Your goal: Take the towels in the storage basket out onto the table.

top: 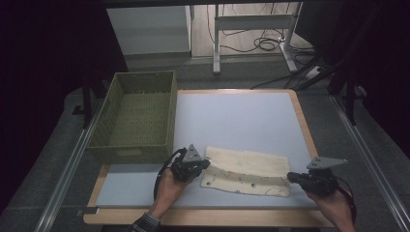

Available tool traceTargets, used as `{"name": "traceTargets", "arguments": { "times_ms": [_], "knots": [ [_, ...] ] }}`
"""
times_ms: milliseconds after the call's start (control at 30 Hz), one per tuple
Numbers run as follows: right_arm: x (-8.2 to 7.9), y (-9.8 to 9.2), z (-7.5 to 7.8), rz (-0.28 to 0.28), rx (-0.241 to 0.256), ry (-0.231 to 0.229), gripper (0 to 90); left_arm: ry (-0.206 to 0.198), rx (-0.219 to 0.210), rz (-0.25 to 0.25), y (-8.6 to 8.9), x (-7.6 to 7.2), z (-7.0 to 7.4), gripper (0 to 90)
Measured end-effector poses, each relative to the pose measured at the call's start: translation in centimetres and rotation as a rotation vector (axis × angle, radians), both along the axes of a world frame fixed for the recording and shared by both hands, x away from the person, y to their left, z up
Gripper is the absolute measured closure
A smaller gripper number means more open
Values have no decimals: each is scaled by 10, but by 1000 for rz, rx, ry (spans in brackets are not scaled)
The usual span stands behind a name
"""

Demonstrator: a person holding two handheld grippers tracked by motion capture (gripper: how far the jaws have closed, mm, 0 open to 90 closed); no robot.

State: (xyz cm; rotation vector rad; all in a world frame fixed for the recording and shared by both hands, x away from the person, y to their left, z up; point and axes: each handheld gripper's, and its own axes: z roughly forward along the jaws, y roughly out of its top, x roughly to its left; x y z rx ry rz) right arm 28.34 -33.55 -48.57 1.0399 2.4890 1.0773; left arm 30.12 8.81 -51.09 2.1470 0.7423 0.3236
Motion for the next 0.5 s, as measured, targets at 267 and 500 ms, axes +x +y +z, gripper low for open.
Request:
{"name": "traceTargets", "arguments": {
  "times_ms": [267,500],
  "knots": [
    [-15,3,-17,24,3,33,858,30,4,-31,4,-20,-14,853],
    [-24,1,-20,30,23,47,853,39,17,-54,7,-32,-19,807]
  ]
}}
